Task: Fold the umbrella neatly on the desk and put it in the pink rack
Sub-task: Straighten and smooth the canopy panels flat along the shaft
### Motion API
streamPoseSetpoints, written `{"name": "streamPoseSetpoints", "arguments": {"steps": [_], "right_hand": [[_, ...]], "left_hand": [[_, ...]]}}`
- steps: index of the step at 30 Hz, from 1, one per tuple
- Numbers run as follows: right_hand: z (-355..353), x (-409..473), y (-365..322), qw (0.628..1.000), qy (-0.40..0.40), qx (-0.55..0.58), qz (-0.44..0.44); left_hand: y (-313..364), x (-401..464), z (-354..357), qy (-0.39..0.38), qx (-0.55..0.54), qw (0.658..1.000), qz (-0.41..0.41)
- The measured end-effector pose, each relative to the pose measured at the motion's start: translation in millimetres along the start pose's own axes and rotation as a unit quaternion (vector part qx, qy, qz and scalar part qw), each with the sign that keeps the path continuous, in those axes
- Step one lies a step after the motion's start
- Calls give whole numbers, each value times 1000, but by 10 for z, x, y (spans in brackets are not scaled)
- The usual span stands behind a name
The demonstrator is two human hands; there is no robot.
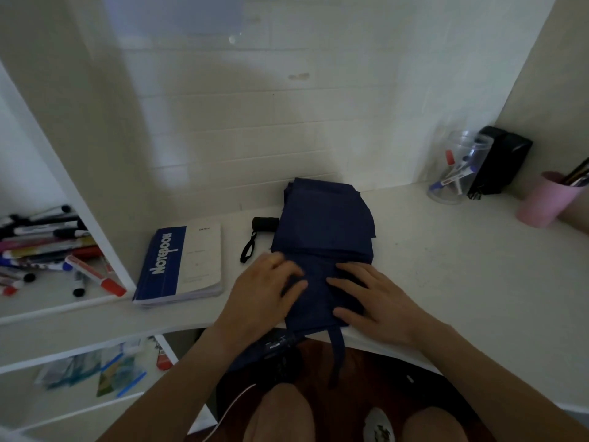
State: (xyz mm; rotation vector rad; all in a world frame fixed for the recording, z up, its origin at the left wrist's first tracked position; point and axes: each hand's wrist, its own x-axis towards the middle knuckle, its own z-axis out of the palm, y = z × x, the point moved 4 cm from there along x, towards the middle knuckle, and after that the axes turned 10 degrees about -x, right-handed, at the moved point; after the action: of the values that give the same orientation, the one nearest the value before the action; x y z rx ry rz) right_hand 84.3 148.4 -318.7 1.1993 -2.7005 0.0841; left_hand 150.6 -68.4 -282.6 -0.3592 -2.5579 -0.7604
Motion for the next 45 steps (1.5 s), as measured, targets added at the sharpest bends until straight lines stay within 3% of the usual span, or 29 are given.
{"name": "streamPoseSetpoints", "arguments": {"steps": [2, 5, 7, 12, 17, 21, 25, 27, 30, 32, 33, 37, 42, 44, 45], "right_hand": [[-55, -1, -2, 1000, -8, 6, -8], [-166, 68, -2, 999, 23, 34, -7], [-144, 114, 17, 999, 9, 41, 0], [90, 24, 161, 990, -134, -43, -3], [2, -41, 236, 983, -175, -60, -17], [-38, -40, 233, 982, -181, -49, -21], [-203, -20, 186, 987, -160, -17, -5], [-380, 11, 170, 996, -84, 21, 12], [-686, 136, 302, 985, 108, 101, 87], [-878, 306, 496, 947, 216, 158, 177], [-947, 419, 611, 925, 229, 194, 232], [-872, 890, 987, 875, 84, 296, 373], [-681, 1265, 1053, 862, 0, 363, 354], [-769, 1264, 1015, 851, 13, 402, 339], [-810, 1246, 1001, 846, 23, 416, 332]], "left_hand": [[19, 70, 166, -82, 23, 993, 81], [-140, 12, 412, -227, 86, 967, 72], [-228, -35, 464, -243, 111, 961, 69], [-341, -79, 423, -257, 123, 956, 64], [-436, -94, 313, -266, 128, 953, 72], [-443, -101, 277, -257, 126, 955, 76], [-391, -76, 216, -222, 65, 972, 26], [-345, 34, 121, -152, 2, 988, -9], [-294, 314, -165, 50, -33, 997, -41], [-319, 568, -366, 158, -95, 976, -115], [-338, 707, -431, 173, -140, 959, -175], [-464, 1166, -374, 86, -269, 884, -372], [-523, 1379, -203, 64, -450, 786, -418], [-493, 1386, -217, 70, -487, 776, -395], [-460, 1380, -249, 77, -485, 787, -375]]}}
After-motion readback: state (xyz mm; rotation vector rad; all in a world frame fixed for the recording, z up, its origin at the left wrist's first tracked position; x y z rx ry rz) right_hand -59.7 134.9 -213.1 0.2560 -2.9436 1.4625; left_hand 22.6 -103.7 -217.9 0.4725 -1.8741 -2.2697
